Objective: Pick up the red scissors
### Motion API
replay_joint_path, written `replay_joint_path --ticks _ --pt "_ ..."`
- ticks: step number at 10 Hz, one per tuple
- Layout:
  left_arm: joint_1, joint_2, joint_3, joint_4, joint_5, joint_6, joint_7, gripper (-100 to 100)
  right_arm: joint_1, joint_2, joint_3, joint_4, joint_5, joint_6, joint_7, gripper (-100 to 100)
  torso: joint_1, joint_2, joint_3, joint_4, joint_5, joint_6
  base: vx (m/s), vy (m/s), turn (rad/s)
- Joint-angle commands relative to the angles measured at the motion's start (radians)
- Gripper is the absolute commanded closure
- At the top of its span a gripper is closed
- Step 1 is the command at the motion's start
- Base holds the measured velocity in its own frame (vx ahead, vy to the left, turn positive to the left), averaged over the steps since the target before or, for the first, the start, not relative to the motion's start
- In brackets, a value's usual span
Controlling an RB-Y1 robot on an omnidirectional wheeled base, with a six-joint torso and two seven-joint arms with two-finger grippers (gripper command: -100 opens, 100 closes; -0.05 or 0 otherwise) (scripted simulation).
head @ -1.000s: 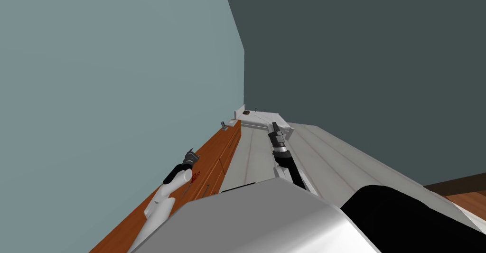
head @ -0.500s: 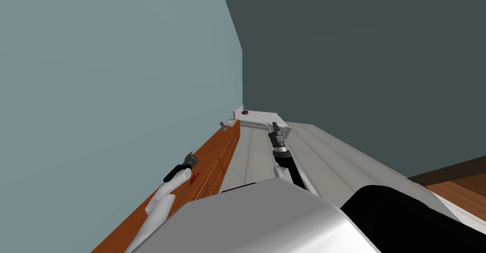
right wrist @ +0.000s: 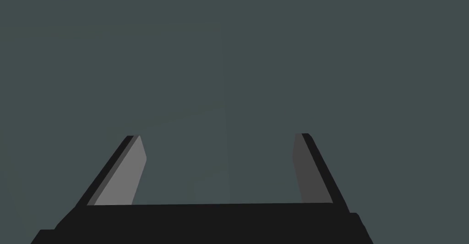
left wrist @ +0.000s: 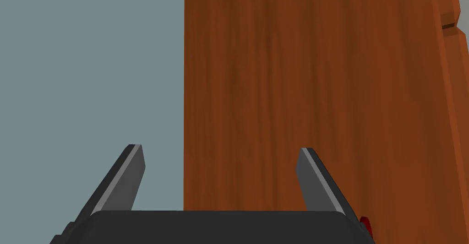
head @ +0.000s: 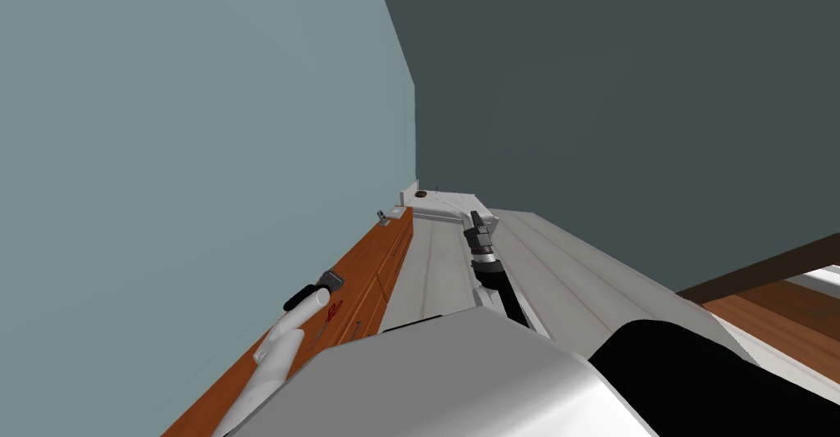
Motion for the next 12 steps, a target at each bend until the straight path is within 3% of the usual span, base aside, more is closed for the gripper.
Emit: replay_joint_path --ticks 1,4,6,9,12 --pt "-0.013 0.009 0.005 0.050 0.014 0.019 0.008 -100 0.000 0.000 0.000 0.000 0.000 0.000 0.000 0 0.000 0.000 0.000 0.000 0.000 0.000 -0.018 0.019 -0.045" --pt "-0.062 0.024 0.033 0.155 0.043 0.090 0.037 -100 0.000 0.000 0.000 0.000 0.000 0.000 0.000 0 0.000 0.000 0.000 0.000 0.000 0.000 -0.022 0.022 -0.058" --pt "-0.062 0.024 0.033 0.165 0.043 0.090 0.037 -100 0.000 0.000 0.000 0.000 0.000 0.000 0.000 0 0.000 0.000 0.000 0.000 0.000 0.000 -0.017 0.015 -0.017" --pt "-0.107 0.042 0.059 0.250 0.068 0.156 0.065 -100 0.000 0.000 0.000 0.000 0.000 0.000 0.000 0 0.000 0.000 0.000 0.000 0.000 0.000 -0.026 0.022 -0.049" --pt "-0.128 0.050 0.071 0.318 0.078 0.186 0.077 -100 0.000 0.000 0.000 0.000 0.000 0.000 0.000 0 0.001 0.001 0.001 0.000 0.000 0.000 -0.031 0.030 -0.039"
